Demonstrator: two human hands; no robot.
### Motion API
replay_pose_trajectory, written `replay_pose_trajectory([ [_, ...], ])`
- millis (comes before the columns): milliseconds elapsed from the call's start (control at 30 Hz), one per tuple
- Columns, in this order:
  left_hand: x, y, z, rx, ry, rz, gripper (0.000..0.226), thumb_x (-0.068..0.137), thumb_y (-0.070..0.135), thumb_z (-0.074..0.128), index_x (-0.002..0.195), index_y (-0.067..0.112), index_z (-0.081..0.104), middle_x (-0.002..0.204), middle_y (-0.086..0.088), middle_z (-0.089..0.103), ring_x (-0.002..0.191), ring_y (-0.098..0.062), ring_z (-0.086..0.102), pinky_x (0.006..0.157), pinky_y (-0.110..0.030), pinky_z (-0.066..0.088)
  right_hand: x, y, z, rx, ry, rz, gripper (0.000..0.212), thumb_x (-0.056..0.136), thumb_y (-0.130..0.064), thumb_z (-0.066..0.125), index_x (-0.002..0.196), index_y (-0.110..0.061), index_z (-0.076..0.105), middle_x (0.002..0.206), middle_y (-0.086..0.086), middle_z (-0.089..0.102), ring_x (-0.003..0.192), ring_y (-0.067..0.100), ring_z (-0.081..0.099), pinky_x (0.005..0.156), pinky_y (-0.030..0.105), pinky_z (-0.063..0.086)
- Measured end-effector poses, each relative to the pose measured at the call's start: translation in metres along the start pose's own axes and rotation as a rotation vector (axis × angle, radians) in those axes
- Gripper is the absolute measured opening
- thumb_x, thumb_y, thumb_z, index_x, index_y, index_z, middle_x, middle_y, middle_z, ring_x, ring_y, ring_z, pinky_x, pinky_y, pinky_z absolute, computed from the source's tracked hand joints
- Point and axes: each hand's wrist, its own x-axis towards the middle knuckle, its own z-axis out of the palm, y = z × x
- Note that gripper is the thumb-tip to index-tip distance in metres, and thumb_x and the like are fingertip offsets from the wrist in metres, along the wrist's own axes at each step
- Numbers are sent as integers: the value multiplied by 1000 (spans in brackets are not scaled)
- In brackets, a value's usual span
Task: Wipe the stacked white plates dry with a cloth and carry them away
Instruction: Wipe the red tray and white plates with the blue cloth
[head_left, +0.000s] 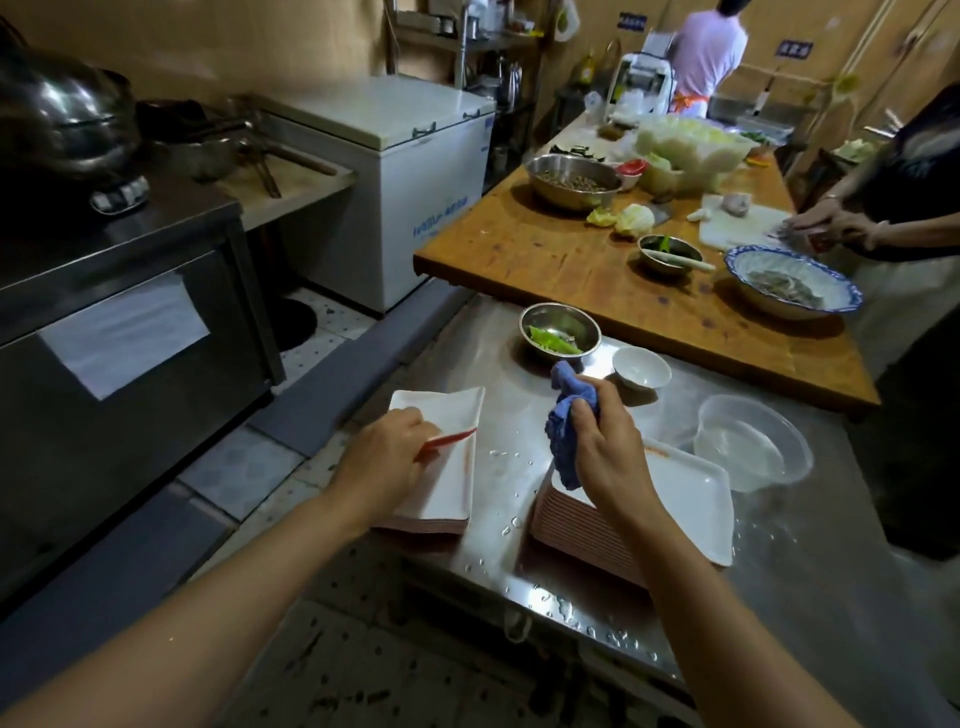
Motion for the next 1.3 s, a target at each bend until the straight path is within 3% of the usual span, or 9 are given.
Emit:
replay_pose_trajectory([
  [200,-21,-8,28,238,-239,100,23,90,4,50,109,4,64,107,-13,58,104,-28,53,74,-37,47,-4,16,1,-59,-8,47,24,102,-17,34,119,-21,50,84,-10,59,74,3,60,60,12,44],
  [333,-26,-3,35,279,-248,162,19,66,-5,76,83,-2,68,80,-16,63,75,-32,63,48,-31,46,-7,20,-2,-24,16,48,22,101,-15,34,114,-25,50,79,-10,59,65,-7,58,52,6,43],
  [467,-27,-11,59,381,-362,77,20,92,5,49,111,5,56,112,-10,54,104,-25,50,64,-31,37,-10,28,-7,-24,47,89,23,101,-17,35,116,-26,51,80,-12,60,67,-7,58,55,7,43],
  [533,-27,-16,66,438,-415,70,19,94,8,45,112,8,53,116,-7,50,107,-22,46,64,-30,36,-12,34,-9,-37,67,104,23,101,-18,36,116,-25,51,81,-13,59,70,-7,58,58,6,42],
  [700,-25,-24,82,413,-475,47,32,92,30,56,116,11,51,119,-4,49,109,-20,45,66,-30,39,-17,47,-17,-47,101,136,20,101,-17,37,112,-25,52,80,-15,59,69,-10,58,57,5,41],
  [1033,-13,-35,95,385,-491,6,51,85,44,63,123,15,45,123,-3,45,109,-18,43,76,-28,46,-12,59,-30,-21,155,159,20,100,-16,37,109,-29,49,80,-14,59,67,-14,57,53,3,41],
  [1200,5,-17,95,449,-510,-94,62,85,67,43,114,15,58,117,-4,50,108,-21,46,72,-32,37,-15,69,-39,-25,158,191,21,101,-17,36,114,-28,49,83,-14,59,69,-12,59,55,3,42],
  [1300,28,16,97,229,-387,-151,54,91,61,36,108,18,64,114,-4,56,107,-23,51,77,-35,41,-13,74,-45,-59,190,229,18,100,-22,38,117,-28,42,90,-13,57,76,-5,58,65,9,42],
])
